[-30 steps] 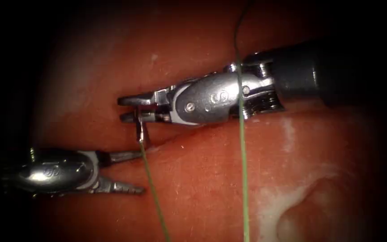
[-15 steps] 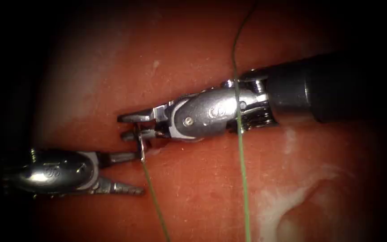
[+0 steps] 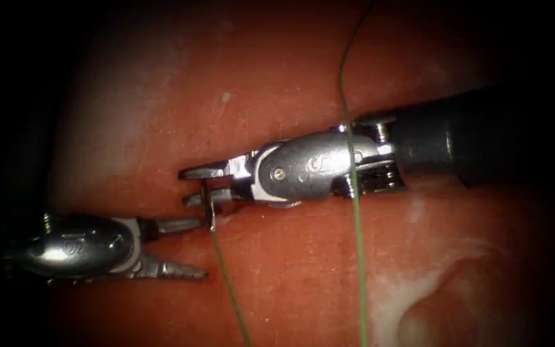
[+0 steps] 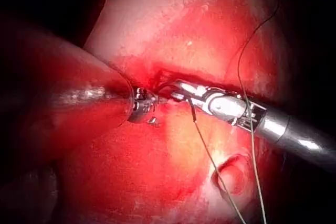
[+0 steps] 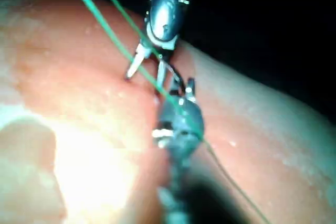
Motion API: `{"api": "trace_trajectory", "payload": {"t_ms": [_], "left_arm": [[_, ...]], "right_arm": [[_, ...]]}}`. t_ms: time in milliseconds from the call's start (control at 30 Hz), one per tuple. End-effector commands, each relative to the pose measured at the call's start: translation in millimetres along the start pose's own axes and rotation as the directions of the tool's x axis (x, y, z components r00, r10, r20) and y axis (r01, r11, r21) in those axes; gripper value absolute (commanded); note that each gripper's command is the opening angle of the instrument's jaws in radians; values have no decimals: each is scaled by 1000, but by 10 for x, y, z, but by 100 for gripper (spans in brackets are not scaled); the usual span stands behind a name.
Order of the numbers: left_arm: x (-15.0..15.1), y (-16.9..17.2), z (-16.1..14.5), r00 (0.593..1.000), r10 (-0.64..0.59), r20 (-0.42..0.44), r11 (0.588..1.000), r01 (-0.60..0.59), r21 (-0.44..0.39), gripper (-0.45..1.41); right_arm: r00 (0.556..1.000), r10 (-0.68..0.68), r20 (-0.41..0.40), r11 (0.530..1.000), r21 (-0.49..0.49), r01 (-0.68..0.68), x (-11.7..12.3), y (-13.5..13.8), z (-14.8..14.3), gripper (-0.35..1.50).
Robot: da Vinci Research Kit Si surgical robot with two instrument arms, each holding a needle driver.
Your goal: Wound Closure
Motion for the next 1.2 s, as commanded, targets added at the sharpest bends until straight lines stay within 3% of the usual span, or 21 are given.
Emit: {"api": "trace_trajectory", "payload": {"t_ms": [33, 300, 500, 767, 1200], "left_arm": [[-4, 3, 7, 1000, -1, 2, 1000, 1, -2, 61], [-4, 3, 7, 1000, -6, 2, 1000, 6, -2, 60], [-4, 3, 7, 1000, -7, 2, 1000, 7, -2, 60], [-4, 3, 6, 1000, -6, 5, 1000, 6, -3, 60], [-4, 3, 6, 1000, -6, 5, 1000, 6, -3, 60]], "right_arm": [[1000, -2, -4, 1000, 10, 2, -2, 1, 10, -35], [1000, 29, 3, 999, 33, -29, -9, -3, 15, -35], [998, 53, -28, 998, -42, -55, 13, 14, -3, -35], [991, 124, 41, 992, -34, -123, -25, 3, 2, -35], [983, 175, 61, 984, 13, -176, -27, -7, 10, -35]]}}
